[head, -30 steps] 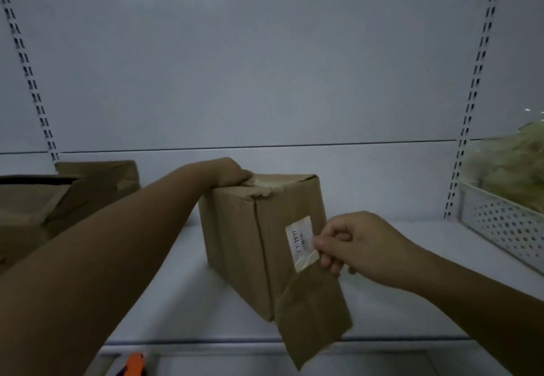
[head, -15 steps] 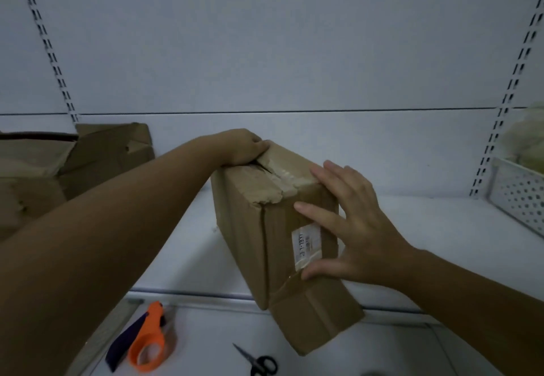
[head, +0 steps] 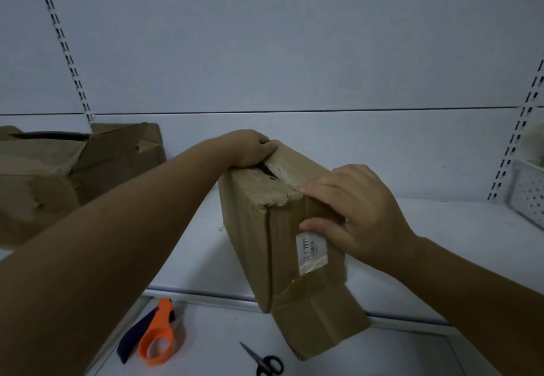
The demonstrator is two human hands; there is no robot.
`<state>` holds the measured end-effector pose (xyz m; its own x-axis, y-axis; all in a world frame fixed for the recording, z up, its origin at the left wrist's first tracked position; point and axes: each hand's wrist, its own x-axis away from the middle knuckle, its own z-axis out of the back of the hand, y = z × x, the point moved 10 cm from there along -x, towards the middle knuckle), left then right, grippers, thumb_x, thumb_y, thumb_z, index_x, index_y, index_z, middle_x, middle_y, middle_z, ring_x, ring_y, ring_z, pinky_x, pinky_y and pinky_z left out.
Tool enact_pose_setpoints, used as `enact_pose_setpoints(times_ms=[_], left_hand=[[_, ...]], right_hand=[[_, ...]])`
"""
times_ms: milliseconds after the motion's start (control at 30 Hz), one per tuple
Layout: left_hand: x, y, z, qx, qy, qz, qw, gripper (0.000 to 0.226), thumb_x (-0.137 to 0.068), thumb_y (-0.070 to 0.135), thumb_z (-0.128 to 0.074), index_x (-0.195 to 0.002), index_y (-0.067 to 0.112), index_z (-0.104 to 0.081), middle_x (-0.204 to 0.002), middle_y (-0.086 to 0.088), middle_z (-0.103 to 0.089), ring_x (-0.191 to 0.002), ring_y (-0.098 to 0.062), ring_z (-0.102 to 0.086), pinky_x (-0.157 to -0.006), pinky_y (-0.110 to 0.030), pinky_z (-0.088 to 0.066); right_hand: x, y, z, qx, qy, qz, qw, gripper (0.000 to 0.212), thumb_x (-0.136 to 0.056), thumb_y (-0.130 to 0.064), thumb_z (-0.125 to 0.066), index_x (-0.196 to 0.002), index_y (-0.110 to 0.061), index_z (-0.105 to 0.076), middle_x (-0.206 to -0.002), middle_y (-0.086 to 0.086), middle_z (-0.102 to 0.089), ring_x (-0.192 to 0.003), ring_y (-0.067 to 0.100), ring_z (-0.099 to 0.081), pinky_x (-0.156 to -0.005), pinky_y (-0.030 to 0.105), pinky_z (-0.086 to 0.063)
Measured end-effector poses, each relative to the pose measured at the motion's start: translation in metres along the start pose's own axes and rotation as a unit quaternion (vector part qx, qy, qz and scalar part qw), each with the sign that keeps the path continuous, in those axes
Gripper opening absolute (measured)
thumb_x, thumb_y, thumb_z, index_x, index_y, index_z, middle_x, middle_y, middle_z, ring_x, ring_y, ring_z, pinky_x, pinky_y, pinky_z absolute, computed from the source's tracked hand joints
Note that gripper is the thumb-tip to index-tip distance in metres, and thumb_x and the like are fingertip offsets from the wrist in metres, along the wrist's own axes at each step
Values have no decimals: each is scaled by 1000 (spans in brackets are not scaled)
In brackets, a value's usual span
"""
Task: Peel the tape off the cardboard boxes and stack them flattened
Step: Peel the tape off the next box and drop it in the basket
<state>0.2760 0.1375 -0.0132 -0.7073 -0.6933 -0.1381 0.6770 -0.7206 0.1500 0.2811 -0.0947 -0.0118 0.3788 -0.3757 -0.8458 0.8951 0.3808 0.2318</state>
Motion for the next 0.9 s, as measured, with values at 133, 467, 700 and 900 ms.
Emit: enact_pose_setpoints(times_ms=[133, 467, 700, 900], left_hand=[[0, 1, 0, 4, 5, 0, 1000, 50, -98, 45, -27, -132, 16, -51, -132, -10, -53, -117, -27, -48, -87, -31, -30], [8, -24, 11, 72, 51, 90, 992, 32, -94, 26, -42, -106, 6, -65, -110, -11, -63, -92, -23, -54, -77, -31, -40], [65, -34, 2, 467, -42, 126, 874, 19, -89, 22, -52, -98, 11, -64, -97, -10, -62, -77, -24, -65, -54, -33, -56], [107, 2, -20, 571, -18, -3, 820, 22, -90, 20, -57, -79, 32, -71, -84, 3, -73, -72, -11, -69, -57, -24, -56]], right_hand=[[-3, 2, 4, -30, 19, -28, 999, 34, -87, -34, -57, -99, -6, -71, -90, 5, -73, -84, 16, -60, -75, 33, -46], [-5, 28, -7, -84, -92, -199, 972, 54, -90, -52, -28, -94, -15, -67, -89, -4, -66, -84, 5, -53, -73, 27, -45], [2, 96, -6, 52, -367, -347, 861, 88, -63, -89, -17, -120, -35, -57, -121, -9, -61, -108, 13, -55, -91, 31, -42], [-8, 112, -16, 50, -469, -342, 812, 41, -92, -18, -47, -129, -34, -51, -141, -8, -46, -124, 10, -40, -101, 25, -28]])
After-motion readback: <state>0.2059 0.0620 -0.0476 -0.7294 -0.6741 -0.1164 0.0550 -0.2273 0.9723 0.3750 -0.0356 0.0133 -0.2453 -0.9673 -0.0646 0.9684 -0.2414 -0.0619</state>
